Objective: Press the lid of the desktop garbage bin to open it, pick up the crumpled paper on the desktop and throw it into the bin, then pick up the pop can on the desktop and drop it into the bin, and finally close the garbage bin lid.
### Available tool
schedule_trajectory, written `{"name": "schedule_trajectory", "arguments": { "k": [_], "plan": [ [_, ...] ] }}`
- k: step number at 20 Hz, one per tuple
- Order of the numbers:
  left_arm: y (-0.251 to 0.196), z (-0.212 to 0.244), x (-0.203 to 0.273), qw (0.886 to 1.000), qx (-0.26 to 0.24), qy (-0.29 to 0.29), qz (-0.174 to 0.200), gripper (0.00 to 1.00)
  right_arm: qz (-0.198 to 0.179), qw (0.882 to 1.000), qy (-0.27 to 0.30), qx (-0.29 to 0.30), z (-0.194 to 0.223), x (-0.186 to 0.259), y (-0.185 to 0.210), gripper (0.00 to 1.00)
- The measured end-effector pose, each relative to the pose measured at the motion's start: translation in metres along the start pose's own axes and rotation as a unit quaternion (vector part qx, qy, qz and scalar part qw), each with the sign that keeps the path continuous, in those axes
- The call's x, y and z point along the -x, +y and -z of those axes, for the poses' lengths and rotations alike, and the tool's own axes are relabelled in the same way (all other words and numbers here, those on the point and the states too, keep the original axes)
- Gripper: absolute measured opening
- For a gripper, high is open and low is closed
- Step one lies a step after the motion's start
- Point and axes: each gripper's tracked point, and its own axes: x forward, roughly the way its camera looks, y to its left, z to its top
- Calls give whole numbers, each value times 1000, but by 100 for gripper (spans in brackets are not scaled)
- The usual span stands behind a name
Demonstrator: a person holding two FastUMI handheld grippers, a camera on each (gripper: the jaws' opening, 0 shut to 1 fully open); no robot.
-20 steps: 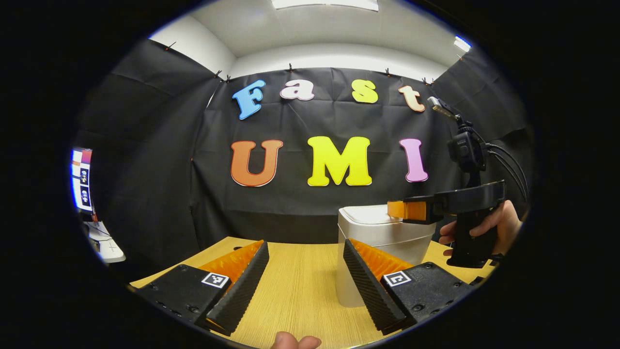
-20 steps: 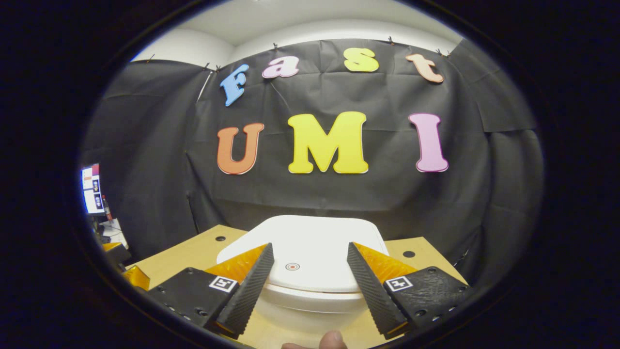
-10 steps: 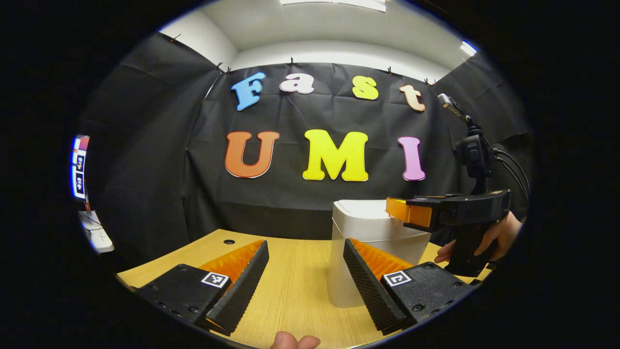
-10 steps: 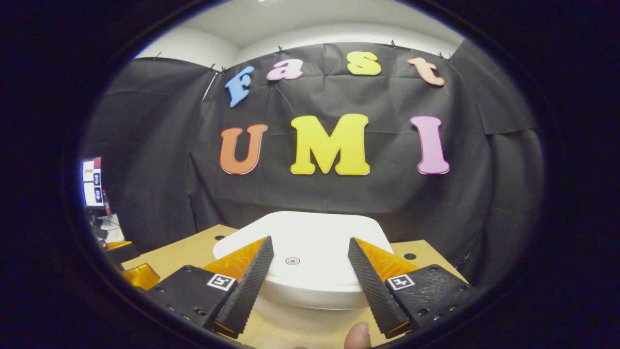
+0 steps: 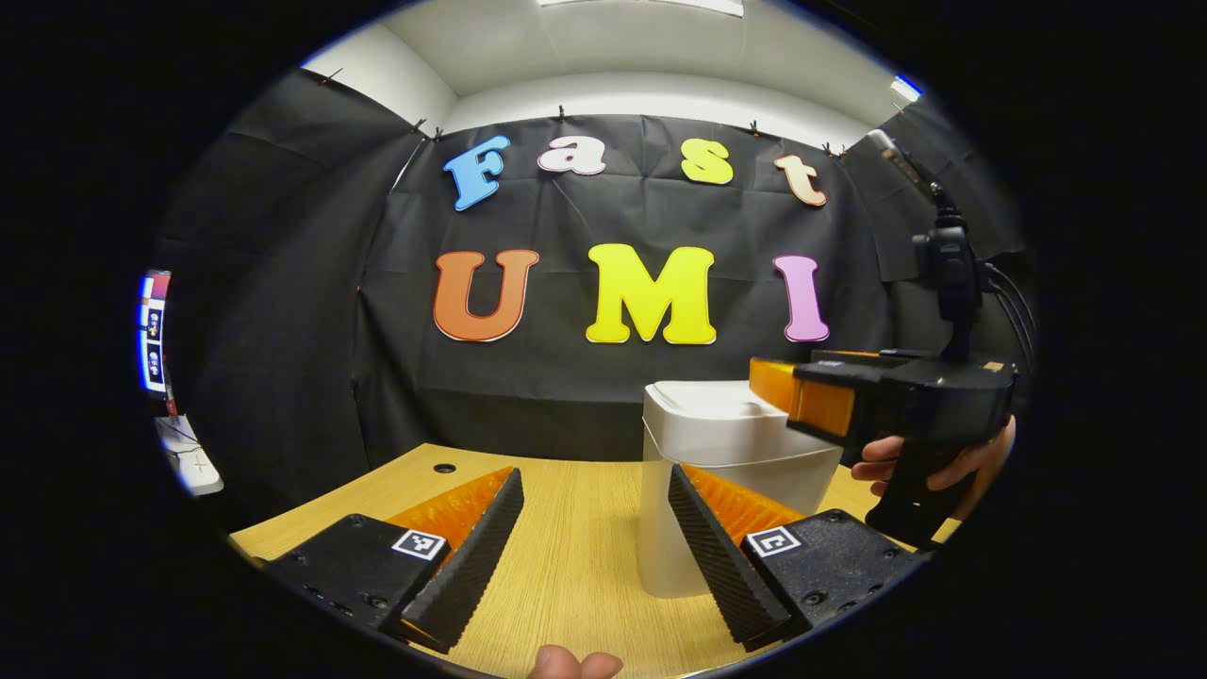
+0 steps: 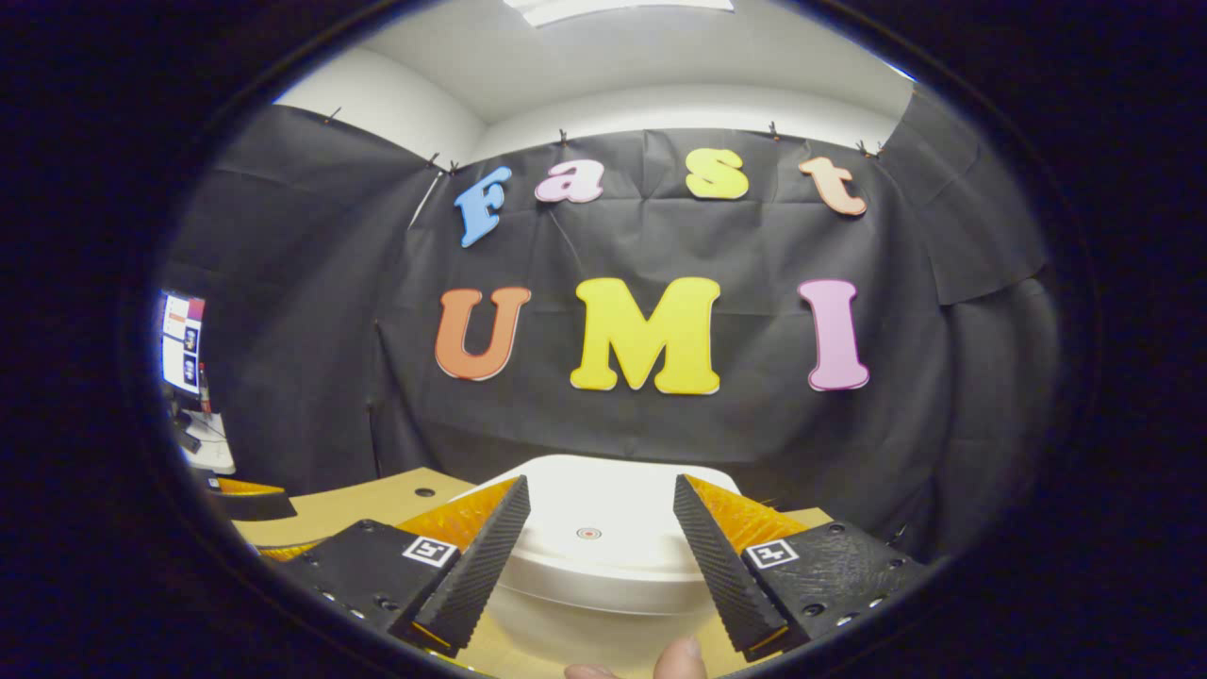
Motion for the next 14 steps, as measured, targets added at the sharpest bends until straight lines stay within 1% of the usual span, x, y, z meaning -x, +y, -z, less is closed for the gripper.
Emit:
{"name": "schedule_trajectory", "arguments": {
  "k": [2,5,6,8,9,10,11,13,14],
  "plan": [
    [-1,-3,-1,1000,0,-3,-4,99,3,1000,-19,-8,-13,11,-11,95],
    [-8,-6,-1,1000,-1,-5,-3,99,13,999,-31,-1,-15,37,-36,95],
    [-12,-7,0,1000,-2,-7,-1,99,20,999,-36,1,-14,48,-47,96],
    [-23,-8,1,1000,-3,-12,6,99,41,998,-45,0,-7,71,-71,95],
    [-28,-8,1,1000,-4,-12,8,99,52,998,-48,-2,-3,82,-83,96],
    [-30,-7,2,1000,-5,-11,8,99,62,997,-48,-3,4,90,-92,97],
    [-32,-5,3,1000,-4,-11,6,99,74,996,-50,-4,9,98,-101,95],
    [-37,-3,5,1000,0,-12,5,99,94,994,-56,4,17,109,-115,96],
    [-37,0,6,1000,1,-10,3,99,100,994,-54,7,23,112,-119,95]
  ]
}}
